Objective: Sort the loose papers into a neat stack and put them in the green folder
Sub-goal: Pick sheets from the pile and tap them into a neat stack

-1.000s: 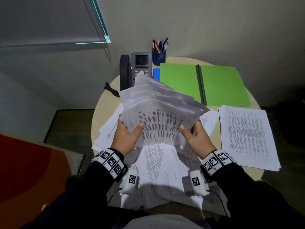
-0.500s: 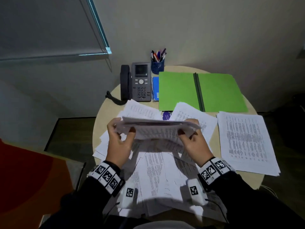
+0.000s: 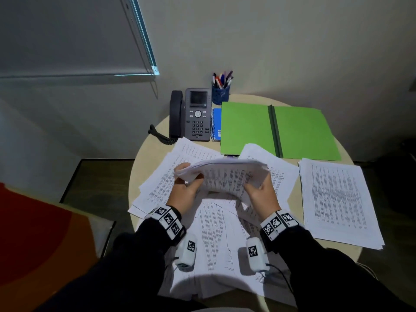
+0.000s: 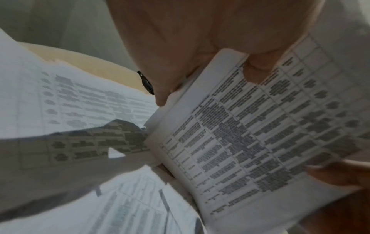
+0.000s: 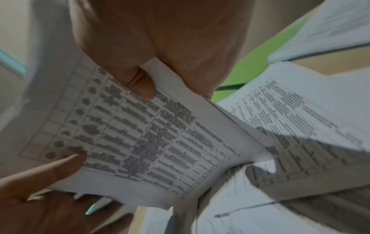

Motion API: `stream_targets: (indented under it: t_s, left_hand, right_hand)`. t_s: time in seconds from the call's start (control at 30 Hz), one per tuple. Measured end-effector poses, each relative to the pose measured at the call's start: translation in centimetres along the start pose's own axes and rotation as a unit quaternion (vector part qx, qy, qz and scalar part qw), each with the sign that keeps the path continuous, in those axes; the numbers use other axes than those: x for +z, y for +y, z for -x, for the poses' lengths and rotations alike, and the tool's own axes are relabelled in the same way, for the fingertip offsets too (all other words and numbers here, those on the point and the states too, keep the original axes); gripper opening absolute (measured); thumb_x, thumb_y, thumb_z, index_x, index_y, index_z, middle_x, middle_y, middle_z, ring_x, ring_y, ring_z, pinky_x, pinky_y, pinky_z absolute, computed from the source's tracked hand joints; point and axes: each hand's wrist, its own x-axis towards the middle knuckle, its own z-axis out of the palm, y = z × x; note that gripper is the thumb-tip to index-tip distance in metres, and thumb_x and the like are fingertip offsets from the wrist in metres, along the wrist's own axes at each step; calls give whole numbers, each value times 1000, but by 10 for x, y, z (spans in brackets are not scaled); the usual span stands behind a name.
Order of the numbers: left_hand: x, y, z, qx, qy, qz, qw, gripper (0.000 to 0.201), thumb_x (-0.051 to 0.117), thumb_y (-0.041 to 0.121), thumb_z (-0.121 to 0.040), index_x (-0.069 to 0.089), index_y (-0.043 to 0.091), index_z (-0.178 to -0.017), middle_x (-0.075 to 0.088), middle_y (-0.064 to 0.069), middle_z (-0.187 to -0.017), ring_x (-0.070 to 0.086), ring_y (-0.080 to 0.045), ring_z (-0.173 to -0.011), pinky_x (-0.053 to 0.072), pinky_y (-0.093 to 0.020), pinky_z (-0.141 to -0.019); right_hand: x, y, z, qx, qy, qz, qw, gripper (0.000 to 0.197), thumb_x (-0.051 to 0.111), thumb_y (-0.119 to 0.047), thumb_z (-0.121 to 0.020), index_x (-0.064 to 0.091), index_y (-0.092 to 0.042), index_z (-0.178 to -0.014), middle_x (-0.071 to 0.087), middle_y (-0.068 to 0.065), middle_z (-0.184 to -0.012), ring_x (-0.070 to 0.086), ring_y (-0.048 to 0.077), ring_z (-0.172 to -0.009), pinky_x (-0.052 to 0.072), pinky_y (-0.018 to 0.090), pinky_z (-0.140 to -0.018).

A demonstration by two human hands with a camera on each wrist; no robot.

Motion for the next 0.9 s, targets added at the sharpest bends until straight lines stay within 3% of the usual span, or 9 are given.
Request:
stream_targets:
  t_s: [0.13, 0.2, 0.27, 0.4, 0.47, 0.53, 0.6, 0.77, 0.9]
  left_hand:
    - [6, -7, -7, -19, 9, -40, 999, 18, 62, 19, -102, 56, 17, -119, 62, 8, -107, 64, -7, -100, 46, -5, -70]
    - [4, -8, -6, -38, 39, -36, 998, 22, 59, 27, -104, 56, 17, -122, 59, 17, -99, 61, -1, -94, 40, 1, -65]
    - [7, -3, -3, -18, 46, -26, 998, 23, 52, 25, -108, 54, 13, -128, 60, 17, -99, 61, 3, -94, 40, 3, -62]
    - [10, 4, 8, 62, 65, 9, 996, 30, 47, 21, -109, 43, 21, -139, 64, 13, -122, 64, 11, -105, 54, -10, -79]
    - [9, -10, 15, 68, 66, 9, 995, 31, 52, 26, -107, 41, 32, -136, 62, 10, -128, 62, 6, -114, 54, -24, -94]
    - [13, -23, 26, 50, 66, 25, 996, 35, 55, 17, -106, 40, 44, -123, 60, 11, -126, 62, 4, -113, 51, -19, -91]
    - [19, -31, 35, 48, 64, 19, 997, 45, 56, 9, -104, 39, 48, -119, 58, 14, -126, 59, 6, -114, 46, -14, -89]
    - [7, -29, 31, 58, 69, 23, 996, 39, 54, -9, -100, 38, 20, -122, 59, 4, -114, 65, 6, -96, 51, -15, -83]
    - [-3, -31, 23, 65, 66, 33, 995, 35, 56, -9, -97, 46, 16, -120, 60, -3, -115, 64, 5, -97, 50, -12, -80]
  right_hand:
    - [-4, 4, -6, 5, 19, -2, 1000, 46, 56, 0, -96, 46, -41, -112, 64, -2, -107, 67, 21, -97, 59, 38, -83]
    - [-5, 8, -8, 3, 23, -2, 1000, 41, 54, 6, -95, 47, -28, -118, 64, 0, -103, 67, 25, -94, 56, 20, -71]
    - [-4, 8, -11, -1, 18, -3, 1000, 40, 52, 7, -95, 51, -24, -118, 66, -1, -103, 67, 23, -101, 54, 17, -72]
    - [-14, -3, -4, -51, -6, -18, 999, 40, 52, 5, -98, 54, -21, -128, 67, -3, -117, 64, -4, -103, 50, 12, -84]
    - [-21, 8, 3, -34, -27, 0, 999, 41, 54, 0, -98, 54, -30, -126, 66, 0, -119, 64, 8, -111, 53, 26, -93]
    - [-22, 23, 12, 13, -45, 20, 999, 41, 57, -4, -96, 53, -40, -114, 65, 9, -119, 64, 27, -111, 55, 52, -95]
    - [-23, 34, 18, 18, -35, 34, 999, 36, 57, -6, -90, 50, -36, -109, 62, 19, -114, 63, 33, -107, 52, 59, -94]
    - [-25, 33, 17, -31, -6, -12, 999, 35, 57, 6, -80, 49, -14, -107, 55, 2, -96, 57, 2, -82, 47, 19, -70]
    - [-25, 30, 16, -61, -24, -3, 998, 23, 63, -13, -75, 56, -16, -97, 57, 3, -90, 55, 10, -81, 43, 24, -73]
